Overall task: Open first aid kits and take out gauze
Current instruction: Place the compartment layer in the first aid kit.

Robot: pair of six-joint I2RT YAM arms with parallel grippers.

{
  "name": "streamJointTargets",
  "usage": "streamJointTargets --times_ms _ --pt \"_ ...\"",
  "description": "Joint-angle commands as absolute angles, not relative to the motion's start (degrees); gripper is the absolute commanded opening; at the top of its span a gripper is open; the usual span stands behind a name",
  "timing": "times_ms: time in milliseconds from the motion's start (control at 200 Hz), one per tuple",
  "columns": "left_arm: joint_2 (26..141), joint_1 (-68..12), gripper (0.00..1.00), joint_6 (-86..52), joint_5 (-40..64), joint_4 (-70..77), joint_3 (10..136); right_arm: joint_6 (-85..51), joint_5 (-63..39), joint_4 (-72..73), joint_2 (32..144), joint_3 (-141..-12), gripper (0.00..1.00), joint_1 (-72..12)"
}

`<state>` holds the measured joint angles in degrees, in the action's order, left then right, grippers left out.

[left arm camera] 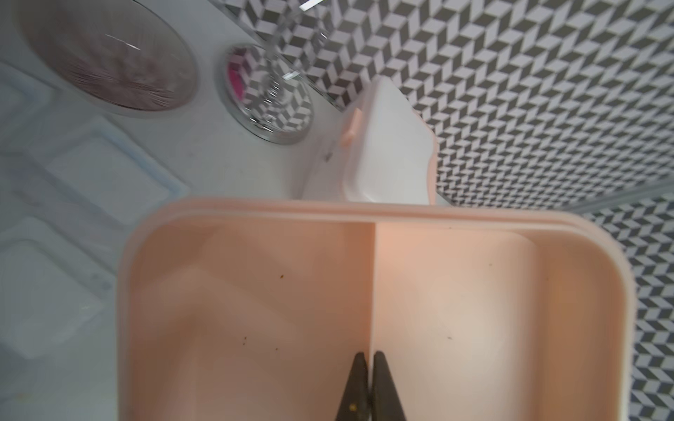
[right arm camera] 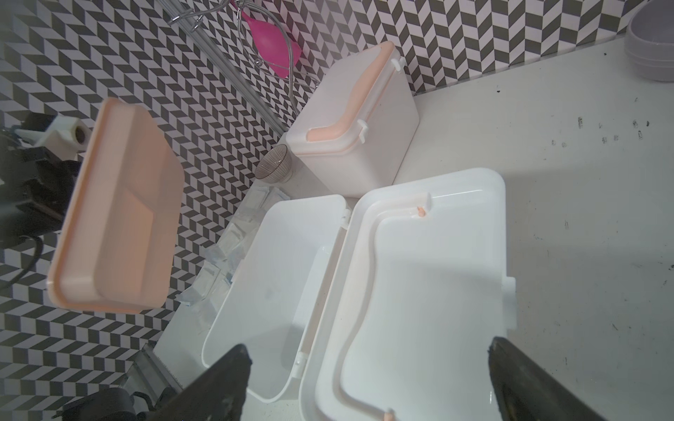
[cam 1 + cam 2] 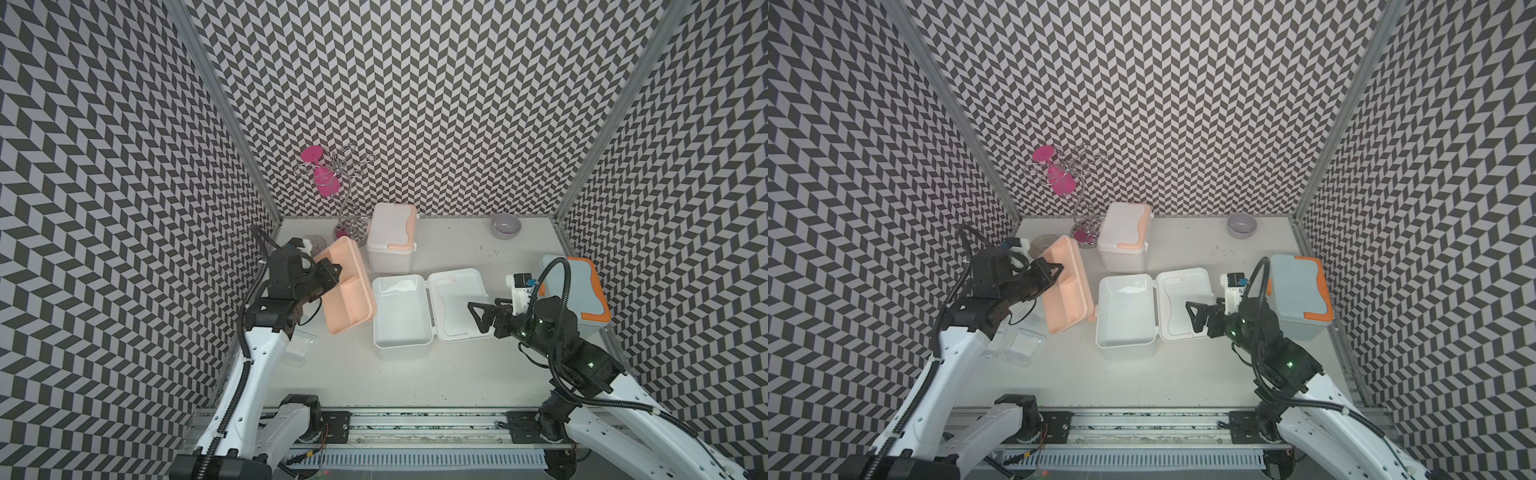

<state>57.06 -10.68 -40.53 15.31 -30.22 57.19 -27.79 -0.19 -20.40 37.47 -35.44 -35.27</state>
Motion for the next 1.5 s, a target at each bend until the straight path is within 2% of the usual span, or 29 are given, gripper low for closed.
streamJointTargets --times_ms 0,165,315,926,1492 --pt "59.4 -21.6 0.00 -44.8 1.4 -29.8 60.2 -29.1 1.7 -18.4 36.5 -35.6 1.00 -34.8" --pt "69.8 -39.5 0.00 -48.5 -11.0 -33.6 66.8 -29.3 1.4 -18.3 36.1 -35.0 1.00 -34.3" --pt "79.7 -45.6 0.00 -51.6 -17.7 -40.0 73.8 -29.0 1.5 -19.1 35.0 -34.9 1.00 -34.0" --pt "93.5 -47.6 0.00 -56.0 -25.7 -49.2 77.5 -27.9 -0.2 -19.5 33.2 -33.8 1.00 -32.0" --pt "93.9 -47.9 0.00 -52.2 -26.4 -52.1 79.3 -28.2 -0.7 -18.8 33.6 -33.4 1.00 -31.3"
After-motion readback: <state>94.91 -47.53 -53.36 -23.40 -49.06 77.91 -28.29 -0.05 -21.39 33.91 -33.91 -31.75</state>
